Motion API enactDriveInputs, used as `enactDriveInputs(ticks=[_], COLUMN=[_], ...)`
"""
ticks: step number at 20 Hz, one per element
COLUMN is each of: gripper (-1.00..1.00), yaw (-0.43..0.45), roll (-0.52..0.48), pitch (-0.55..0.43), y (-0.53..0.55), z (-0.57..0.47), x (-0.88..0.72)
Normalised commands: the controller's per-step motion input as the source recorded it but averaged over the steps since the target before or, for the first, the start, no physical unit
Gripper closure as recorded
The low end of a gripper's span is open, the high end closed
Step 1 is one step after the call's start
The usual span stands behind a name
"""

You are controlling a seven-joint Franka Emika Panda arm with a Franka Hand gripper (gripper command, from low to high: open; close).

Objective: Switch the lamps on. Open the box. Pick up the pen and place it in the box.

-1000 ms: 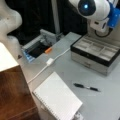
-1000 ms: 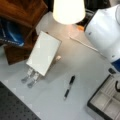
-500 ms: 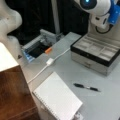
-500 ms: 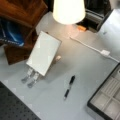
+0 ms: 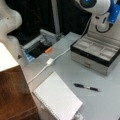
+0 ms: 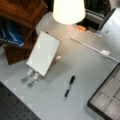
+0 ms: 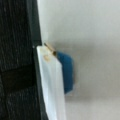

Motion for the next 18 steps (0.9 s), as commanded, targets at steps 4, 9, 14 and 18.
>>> enactDriveInputs(ticks=[4,9,14,18], gripper=[-1.00,-1.00,-1.00,-1.00], yaw=[0.042,0.068,0.091,0.106], roll=[-0.125,-0.147,-0.151,-0.188], pitch=[0.091,0.103,0.101,0.125], y=[-0.18,-0.39,-0.63,-0.72], z=[0.16,0.14,0.04,-0.05], x=[-0.04,-0.06,0.00,0.05])
